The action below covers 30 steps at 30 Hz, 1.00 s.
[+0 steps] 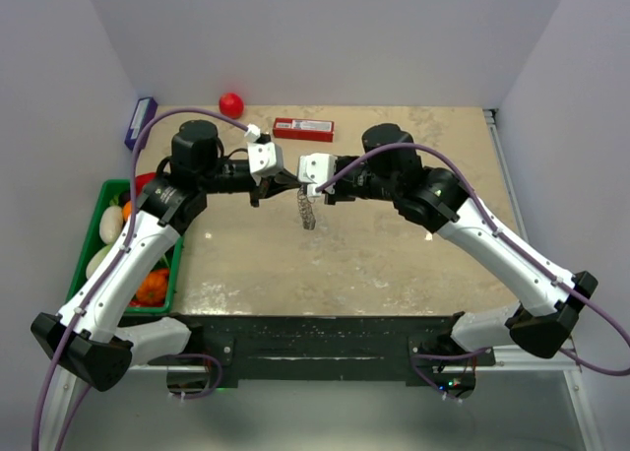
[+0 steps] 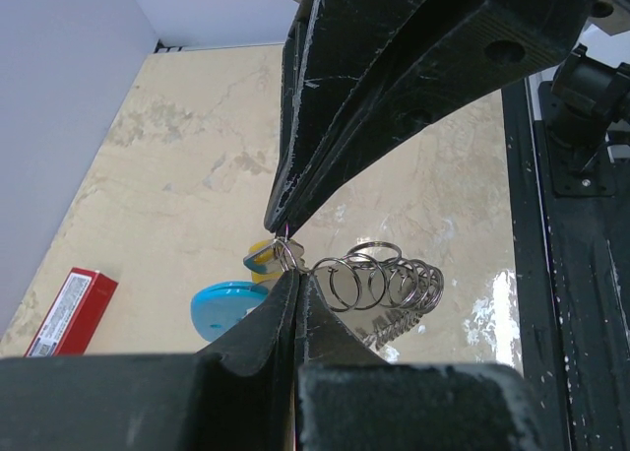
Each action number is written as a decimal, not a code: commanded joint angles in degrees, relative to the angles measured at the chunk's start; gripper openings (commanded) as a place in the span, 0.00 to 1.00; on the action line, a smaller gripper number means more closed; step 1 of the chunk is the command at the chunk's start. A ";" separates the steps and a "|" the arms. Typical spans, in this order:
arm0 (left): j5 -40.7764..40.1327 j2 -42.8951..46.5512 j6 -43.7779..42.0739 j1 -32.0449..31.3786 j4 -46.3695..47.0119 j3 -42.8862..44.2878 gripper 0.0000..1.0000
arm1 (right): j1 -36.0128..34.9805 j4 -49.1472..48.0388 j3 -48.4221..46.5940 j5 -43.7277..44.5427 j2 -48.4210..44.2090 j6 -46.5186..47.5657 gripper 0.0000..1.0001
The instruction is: Remove the keys from the keyring
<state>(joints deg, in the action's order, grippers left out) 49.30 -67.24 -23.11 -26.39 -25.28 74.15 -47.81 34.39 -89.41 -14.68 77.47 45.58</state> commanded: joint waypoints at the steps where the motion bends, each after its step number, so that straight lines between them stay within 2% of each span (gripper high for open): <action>1: 0.71 0.80 0.62 -0.33 2.43 1.35 0.00 | 0.00 -1.87 -1.04 -0.18 -1.27 1.09 0.00; 30: 8.09 0.97 0.52 0.82 1.19 2.49 0.00 | 0.09 -3.89 1.34 1.23 -2.59 0.82 0.00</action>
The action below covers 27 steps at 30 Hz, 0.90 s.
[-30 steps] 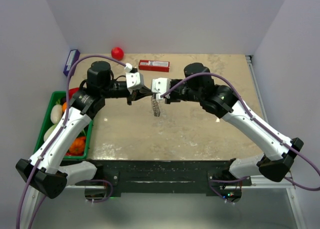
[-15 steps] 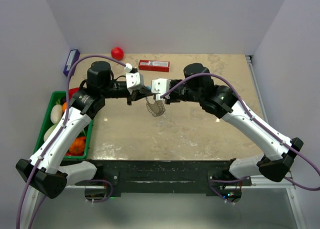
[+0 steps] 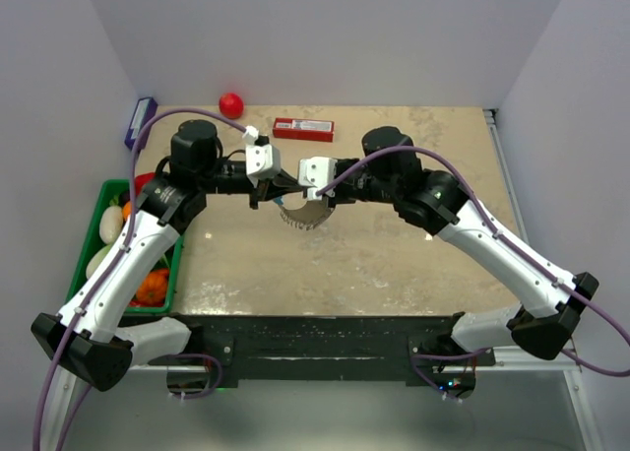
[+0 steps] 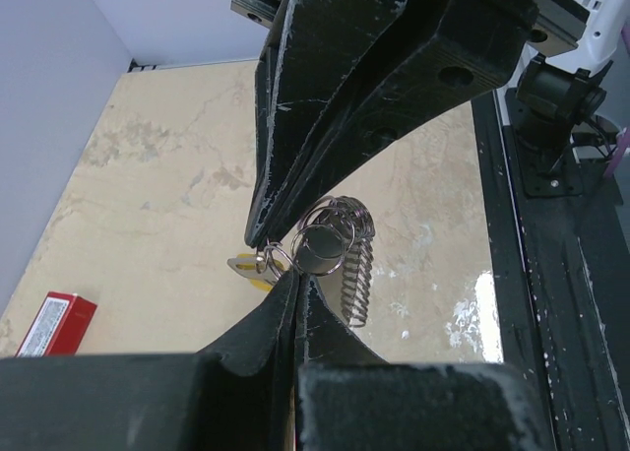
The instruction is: Remove the keys from the keyring
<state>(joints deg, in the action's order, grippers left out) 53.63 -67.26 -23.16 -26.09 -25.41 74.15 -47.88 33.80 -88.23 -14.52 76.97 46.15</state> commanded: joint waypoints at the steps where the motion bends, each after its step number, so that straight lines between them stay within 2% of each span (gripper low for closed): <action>1: 3.68 1.00 0.66 0.60 1.41 2.40 0.00 | 0.15 -3.30 0.25 1.08 -2.09 0.26 0.00; 27: 2.45 1.08 2.50 1.48 3.52 1.88 0.00 | 0.15 -3.39 0.69 0.81 -2.53 0.34 0.00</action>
<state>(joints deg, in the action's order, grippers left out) 54.26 -67.26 -21.69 -25.04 -24.86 74.15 -47.88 32.93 -87.61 -14.48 76.71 46.17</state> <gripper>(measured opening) 0.019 0.007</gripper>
